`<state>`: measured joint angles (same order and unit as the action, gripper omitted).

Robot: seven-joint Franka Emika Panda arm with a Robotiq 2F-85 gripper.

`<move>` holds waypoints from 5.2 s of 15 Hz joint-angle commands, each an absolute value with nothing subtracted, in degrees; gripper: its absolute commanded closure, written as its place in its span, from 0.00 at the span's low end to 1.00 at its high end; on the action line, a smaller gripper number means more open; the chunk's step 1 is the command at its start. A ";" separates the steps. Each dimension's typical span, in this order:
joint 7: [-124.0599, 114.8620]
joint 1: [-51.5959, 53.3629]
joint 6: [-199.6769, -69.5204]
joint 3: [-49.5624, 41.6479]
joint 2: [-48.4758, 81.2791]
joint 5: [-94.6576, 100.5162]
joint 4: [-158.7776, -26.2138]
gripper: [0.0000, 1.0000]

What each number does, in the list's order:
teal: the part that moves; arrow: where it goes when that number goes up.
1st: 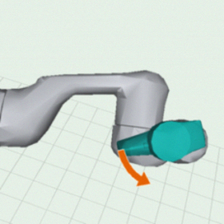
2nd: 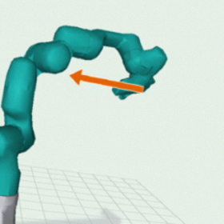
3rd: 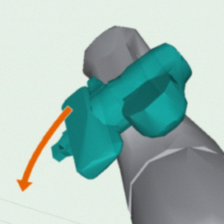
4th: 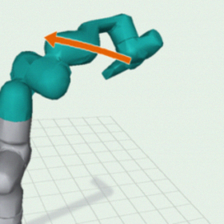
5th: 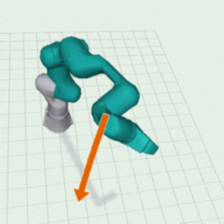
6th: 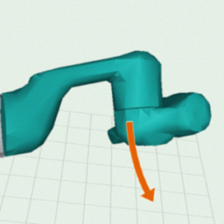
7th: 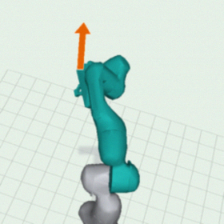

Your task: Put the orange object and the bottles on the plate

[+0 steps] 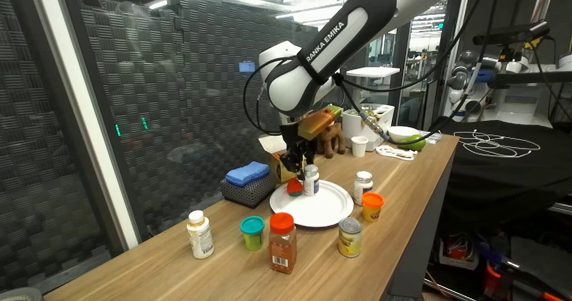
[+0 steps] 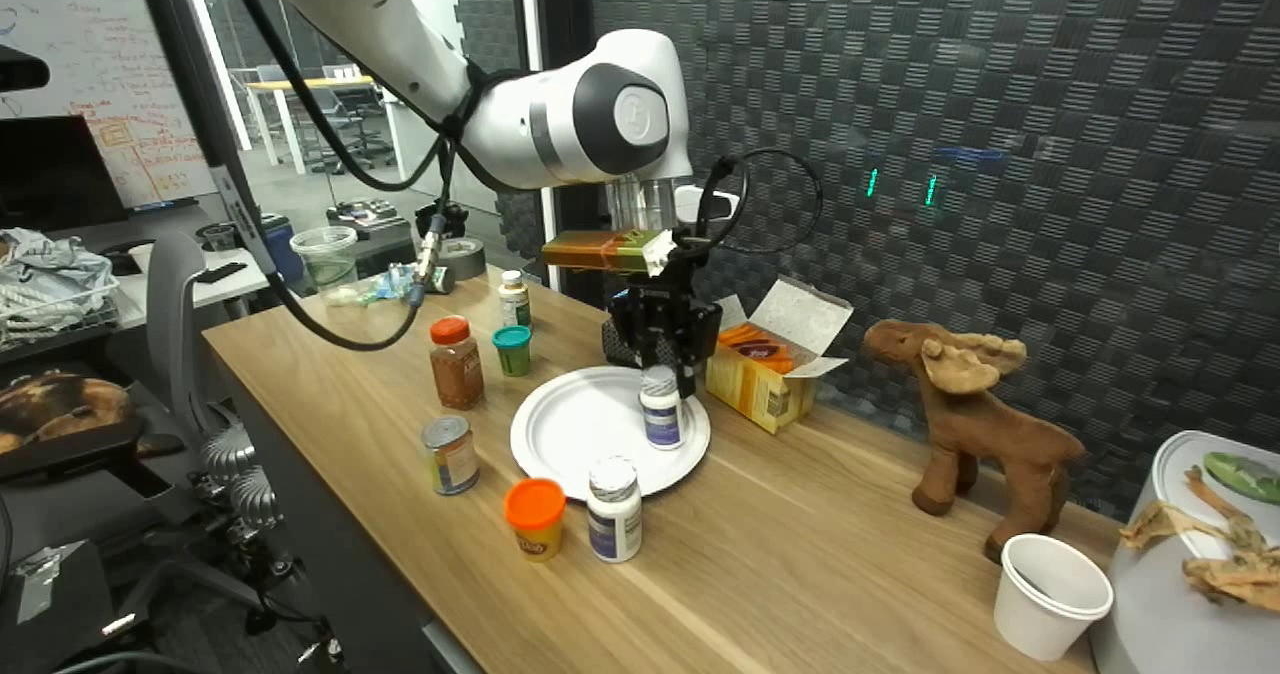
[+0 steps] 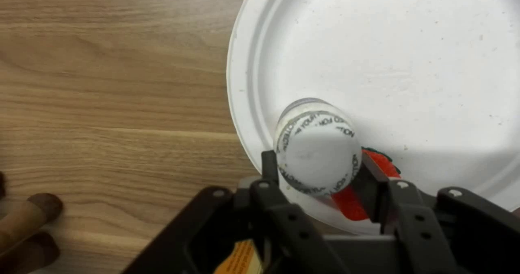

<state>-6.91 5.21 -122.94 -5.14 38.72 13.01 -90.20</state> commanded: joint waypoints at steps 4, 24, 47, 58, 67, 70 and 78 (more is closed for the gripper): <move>-5.93 4.02 -120.80 -4.59 39.84 12.60 -87.34 0.25; -13.18 -5.01 -127.41 -6.52 22.02 0.07 -108.03 0.00; -18.48 -3.62 -131.14 -6.80 19.88 0.05 -119.99 0.06; -19.35 -2.87 -133.98 -6.78 16.15 -0.10 -125.12 0.73; -27.74 -0.09 -137.17 -7.17 17.12 4.35 -116.56 0.73; -27.79 0.94 -133.93 -6.77 20.30 4.82 -111.22 0.73; -26.25 1.92 -127.09 -7.31 25.75 5.18 -104.42 0.73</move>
